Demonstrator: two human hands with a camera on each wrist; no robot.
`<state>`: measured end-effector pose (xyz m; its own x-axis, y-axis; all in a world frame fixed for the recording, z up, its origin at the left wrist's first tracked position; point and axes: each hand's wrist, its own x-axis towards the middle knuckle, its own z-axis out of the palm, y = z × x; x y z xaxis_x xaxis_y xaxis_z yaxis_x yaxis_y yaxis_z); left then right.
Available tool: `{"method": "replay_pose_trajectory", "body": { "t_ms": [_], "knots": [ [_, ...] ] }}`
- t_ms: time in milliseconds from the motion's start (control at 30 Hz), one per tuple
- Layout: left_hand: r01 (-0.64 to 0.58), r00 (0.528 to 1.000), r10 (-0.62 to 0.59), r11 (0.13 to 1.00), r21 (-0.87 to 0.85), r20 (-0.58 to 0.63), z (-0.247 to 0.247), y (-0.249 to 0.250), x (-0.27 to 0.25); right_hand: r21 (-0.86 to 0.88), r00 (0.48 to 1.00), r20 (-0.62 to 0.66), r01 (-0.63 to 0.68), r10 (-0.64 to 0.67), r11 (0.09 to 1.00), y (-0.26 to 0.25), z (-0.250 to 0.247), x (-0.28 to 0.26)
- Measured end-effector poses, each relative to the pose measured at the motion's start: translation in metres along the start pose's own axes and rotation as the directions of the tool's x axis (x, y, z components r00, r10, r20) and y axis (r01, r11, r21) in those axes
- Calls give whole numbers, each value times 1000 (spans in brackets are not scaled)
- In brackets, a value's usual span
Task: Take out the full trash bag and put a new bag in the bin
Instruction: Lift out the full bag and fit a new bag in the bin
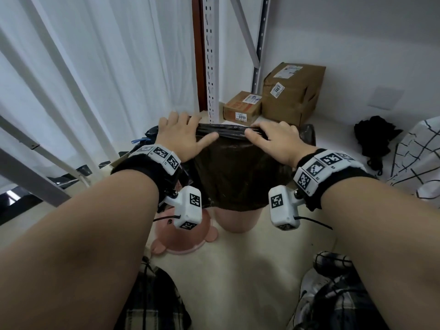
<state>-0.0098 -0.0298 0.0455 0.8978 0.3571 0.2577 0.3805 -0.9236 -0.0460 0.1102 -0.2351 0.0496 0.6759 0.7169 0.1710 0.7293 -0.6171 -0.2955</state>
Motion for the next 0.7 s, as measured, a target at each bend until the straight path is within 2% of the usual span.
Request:
{"method": "replay_pose_trajectory", "body": {
  "t_ms": [100, 167, 267, 367, 533, 633, 700],
  "knots": [
    [8, 998, 0, 991, -133, 61, -3, 2, 3, -19, 996, 13, -84, 85, 996, -1, -1, -1],
    [-9, 995, 22, 992, -129, 102, -5, 2, 6, -95, 994, 14, -108, 110, 990, -1, -2, 3],
    [-22, 989, 36, 995, -92, 144, -7, 2, 8, -143, 993, 82, -75, 87, 987, -1, -2, 4],
    [-69, 988, 85, 990, -125, 126, -11, 5, 5, -82, 996, 80, -34, 41, 996, -5, -5, 2],
    [-112, 977, 166, 932, -344, 131, -14, 13, 3, 34, 999, 9, -40, 40, 999, -15, -8, 1],
    [-155, 967, 197, 958, -240, 164, -11, 14, 7, 64, 999, 1, -49, 49, 997, -18, -7, 1],
    [-164, 974, 188, 970, -181, 129, -11, 13, 7, 18, 998, -20, -54, 54, 998, -15, -7, 2]
  ]
}}
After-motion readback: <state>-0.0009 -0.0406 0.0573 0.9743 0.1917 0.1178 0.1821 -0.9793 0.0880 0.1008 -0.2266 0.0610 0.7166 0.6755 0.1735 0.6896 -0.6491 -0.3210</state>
